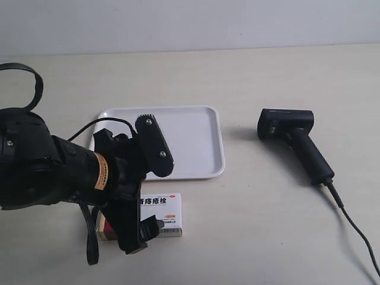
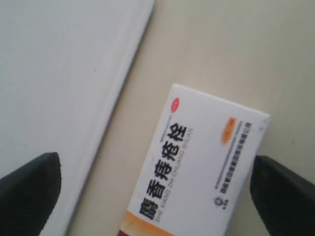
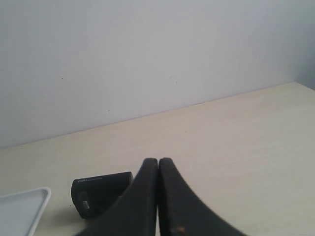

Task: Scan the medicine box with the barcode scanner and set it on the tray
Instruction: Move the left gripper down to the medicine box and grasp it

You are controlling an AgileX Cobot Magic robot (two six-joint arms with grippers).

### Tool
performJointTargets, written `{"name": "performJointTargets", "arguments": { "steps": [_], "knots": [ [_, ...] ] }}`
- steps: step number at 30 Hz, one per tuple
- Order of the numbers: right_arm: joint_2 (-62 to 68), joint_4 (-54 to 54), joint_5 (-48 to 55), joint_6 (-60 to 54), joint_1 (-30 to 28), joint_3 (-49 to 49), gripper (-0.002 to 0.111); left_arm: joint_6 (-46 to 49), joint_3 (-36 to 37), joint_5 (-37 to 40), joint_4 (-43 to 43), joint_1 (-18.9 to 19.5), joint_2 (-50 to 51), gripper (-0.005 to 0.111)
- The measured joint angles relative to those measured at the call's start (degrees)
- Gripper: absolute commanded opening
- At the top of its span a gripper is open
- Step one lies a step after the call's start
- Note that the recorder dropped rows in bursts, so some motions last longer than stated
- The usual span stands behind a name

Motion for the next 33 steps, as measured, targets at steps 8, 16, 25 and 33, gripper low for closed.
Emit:
{"name": "performJointTargets", "arguments": {
  "steps": [8,16,25,33],
  "knots": [
    [0.0,0.0,-0.09,0.0,0.0,0.0,0.0,0.85,0.08,0.1,-0.17,-1.17,-2.02,0.101],
    [0.0,0.0,-0.21,0.0,0.0,0.0,0.0,1.68,0.51,-1.45,-0.36,-1.17,3.26,0.101],
    [0.0,0.0,-0.21,0.0,0.0,0.0,0.0,2.5,0.51,-5.28,-0.66,0.44,7.33,0.101],
    [0.0,0.0,-0.21,0.0,0.0,0.0,0.0,2.38,0.3,-7.4,-1.0,1.91,8.41,0.082]
  ]
}}
